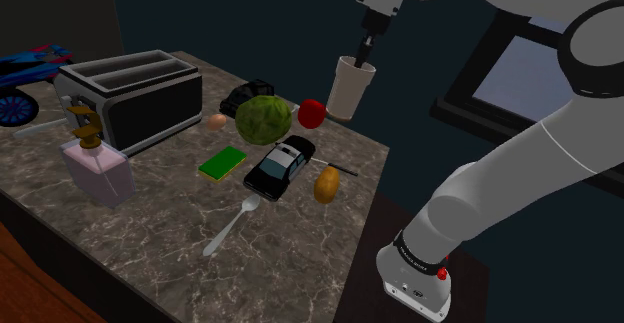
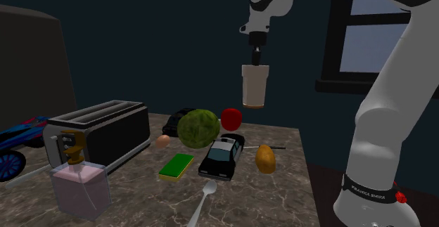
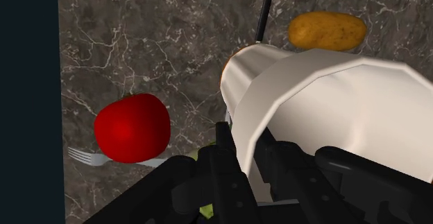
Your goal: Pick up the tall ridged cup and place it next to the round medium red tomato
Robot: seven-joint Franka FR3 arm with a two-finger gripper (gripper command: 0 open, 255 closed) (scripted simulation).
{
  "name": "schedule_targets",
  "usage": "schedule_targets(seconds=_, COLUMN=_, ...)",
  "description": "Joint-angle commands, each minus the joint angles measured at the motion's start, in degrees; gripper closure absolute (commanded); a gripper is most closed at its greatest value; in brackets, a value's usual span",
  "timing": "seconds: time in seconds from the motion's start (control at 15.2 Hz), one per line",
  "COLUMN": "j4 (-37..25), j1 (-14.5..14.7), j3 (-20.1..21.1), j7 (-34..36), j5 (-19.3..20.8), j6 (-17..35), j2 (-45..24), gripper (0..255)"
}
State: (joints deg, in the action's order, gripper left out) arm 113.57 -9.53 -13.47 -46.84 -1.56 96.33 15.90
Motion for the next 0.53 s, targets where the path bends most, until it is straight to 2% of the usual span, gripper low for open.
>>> schedule_targets(seconds=0.0, j4=1.68, j1=-0.04, j3=-0.05, j7=-0.13, j5=0.03, j6=1.61, j2=0.14, gripper=255)
schedule_targets(seconds=0.46, j4=7.04, j1=-0.14, j3=-0.20, j7=-0.51, j5=0.05, j6=6.98, j2=0.10, gripper=255)
